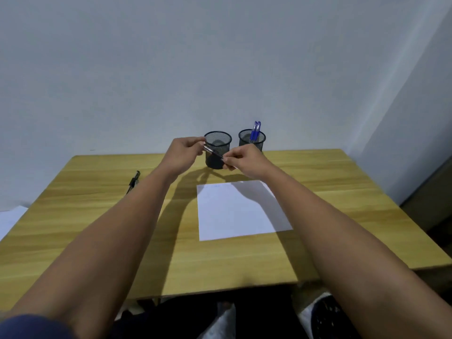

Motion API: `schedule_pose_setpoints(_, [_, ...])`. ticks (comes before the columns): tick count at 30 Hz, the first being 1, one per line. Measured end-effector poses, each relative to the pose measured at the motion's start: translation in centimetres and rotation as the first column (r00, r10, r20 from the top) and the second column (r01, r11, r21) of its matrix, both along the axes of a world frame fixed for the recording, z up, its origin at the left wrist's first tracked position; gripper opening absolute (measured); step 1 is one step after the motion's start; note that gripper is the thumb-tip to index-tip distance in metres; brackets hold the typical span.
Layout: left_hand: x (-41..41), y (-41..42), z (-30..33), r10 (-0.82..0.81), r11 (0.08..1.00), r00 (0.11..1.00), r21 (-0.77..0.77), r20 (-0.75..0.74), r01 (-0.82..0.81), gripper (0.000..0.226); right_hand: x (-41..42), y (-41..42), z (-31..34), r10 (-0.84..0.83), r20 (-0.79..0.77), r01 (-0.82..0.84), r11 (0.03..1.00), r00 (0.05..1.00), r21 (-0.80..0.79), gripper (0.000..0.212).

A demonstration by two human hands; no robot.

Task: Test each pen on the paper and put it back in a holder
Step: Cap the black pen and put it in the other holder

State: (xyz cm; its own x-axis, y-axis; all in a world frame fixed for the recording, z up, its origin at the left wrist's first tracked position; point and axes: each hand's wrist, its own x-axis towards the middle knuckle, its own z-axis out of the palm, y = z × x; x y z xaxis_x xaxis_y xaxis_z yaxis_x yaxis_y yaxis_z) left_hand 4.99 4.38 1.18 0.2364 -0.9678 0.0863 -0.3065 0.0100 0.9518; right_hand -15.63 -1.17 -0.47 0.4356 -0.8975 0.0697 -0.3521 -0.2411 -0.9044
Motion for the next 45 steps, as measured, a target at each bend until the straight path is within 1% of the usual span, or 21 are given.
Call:
schedule_pose_setpoints(2, [0.2,-1.5,-0.5,0.067,0.997,0.998,-0.028,0.004,-0.067,0.039,0.0,-2.2,1.7,-0.03,-0.004,0.03,0.997,1.0,-0.072,0.009])
schedule_pose_setpoints(4, [0.1,-2.8,-1.4,0.117,0.993,0.991,-0.016,0.065,-0.117,0.05,0.2,-4.4,3.4,-0.121,0.065,0.127,0.986,0.991,-0.11,0.013])
schedule_pose_setpoints(6, [-0.4,-3.9,-2.7,0.109,0.993,0.988,0.026,0.11,-0.112,0.066,0.8,-6.3,4.8,-0.176,0.139,0.196,0.969,0.975,-0.148,0.016])
schedule_pose_setpoints(8, [-0.9,-4.9,-3.9,0.087,0.994,0.989,0.061,0.117,-0.095,0.084,1.7,-7.8,5.3,-0.203,0.179,0.237,0.952,0.963,-0.192,0.014])
schedule_pose_setpoints(11, [-1.2,-6.7,-5.7,0.094,0.99,0.985,0.095,0.145,-0.109,0.112,3.4,-9.4,5.1,-0.225,0.195,0.263,0.944,0.955,-0.2,0.015])
schedule_pose_setpoints(12, [-1.2,-7.3,-6.3,0.11,0.987,0.98,0.101,0.163,-0.128,0.118,3.9,-9.8,4.8,-0.234,0.184,0.27,0.941,0.955,-0.202,0.016])
schedule_pose_setpoints(13, [-1.1,-7.8,-6.9,0.124,0.985,0.976,0.098,0.18,-0.143,0.119,4.4,-10.1,4.4,-0.245,0.163,0.276,0.938,0.956,-0.208,0.016])
schedule_pose_setpoints(14, [-1.2,-8.2,-7.4,0.131,0.984,0.969,0.088,0.21,-0.152,0.113,4.8,-10.3,3.9,-0.254,0.138,0.28,0.936,0.957,-0.215,0.015])
schedule_pose_setpoints(17, [-1.5,-8.6,-8.0,0.151,0.985,0.941,0.036,0.304,-0.17,0.085,5.9,-10.6,2.4,-0.269,0.04,0.271,0.934,0.962,-0.234,0.01])
schedule_pose_setpoints(18, [-1.6,-8.5,-8.0,0.16,0.985,0.934,0.015,0.321,-0.174,0.08,6.1,-10.6,2.0,-0.27,-0.002,0.262,0.934,0.963,-0.244,0.01])
schedule_pose_setpoints(21, [-1.5,-8.4,-7.9,0.172,0.984,0.923,-0.008,0.345,-0.18,0.077,7.0,-10.3,1.0,-0.285,-0.149,0.238,0.933,0.947,-0.268,0.009])
schedule_pose_setpoints(23, [-1.5,-8.3,-7.8,0.159,0.986,0.928,-0.015,0.337,-0.163,0.071,7.3,-10.0,0.7,-0.308,-0.252,0.231,0.928,0.917,-0.294,0.017])
schedule_pose_setpoints(25, [-1.3,-8.0,-7.6,0.127,0.991,0.935,-0.014,0.332,-0.13,0.072,7.3,-9.5,0.9,-0.327,-0.3,0.229,0.92,0.896,-0.318,0.024])
schedule_pose_setpoints(28, [-0.4,-7.0,-6.9,0.109,0.992,0.929,0.018,0.353,-0.123,0.094,7.1,-8.7,1.5,-0.346,-0.279,0.246,0.909,0.896,-0.337,0.024])
schedule_pose_setpoints(29, [0.1,-6.3,-6.6,0.116,0.99,0.922,0.028,0.371,-0.136,0.094,7.1,-8.2,1.9,-0.355,-0.26,0.257,0.903,0.898,-0.346,0.023])
schedule_pose_setpoints(33, [3.5,-3.4,-5.2,0.171,0.981,0.876,0.008,0.451,-0.195,0.065,8.0,-5.8,2.9,-0.374,-0.156,0.307,0.89,0.914,-0.336,0.012])
schedule_pose_setpoints(36, [7.3,-0.9,-4.1,0.201,0.973,0.828,-0.005,0.523,-0.232,0.05,9.6,-3.1,2.9,-0.331,-0.131,0.277,0.907,0.934,-0.316,0.012])
schedule_pose_setpoints(38, [9.9,1.1,-3.7,0.199,0.97,0.793,-0.003,0.575,-0.242,0.043,11.0,-1.0,2.4,-0.266,-0.168,0.208,0.931,0.949,-0.3,0.011])
schedule_pose_setpoints(41, [13.3,4.0,-3.8,0.192,0.968,0.769,0.013,0.61,-0.252,0.036,13.8,1.7,0.7,-0.148,-0.239,0.087,0.965,0.96,-0.247,0.008])
schedule_pose_setpoints(43, [15.1,5.6,-4.5,0.17,0.972,0.761,0.02,0.626,-0.233,0.032,15.7,3.6,-0.9,-0.065,-0.296,0.01,0.983,0.953,-0.186,0.006])
schedule_pose_setpoints(45, [16.4,6.7,-5.4,0.123,0.981,0.756,0.036,0.642,-0.19,0.031,17.4,5.6,-2.6,0.019,-0.322,-0.055,0.993,0.946,-0.103,0.01])
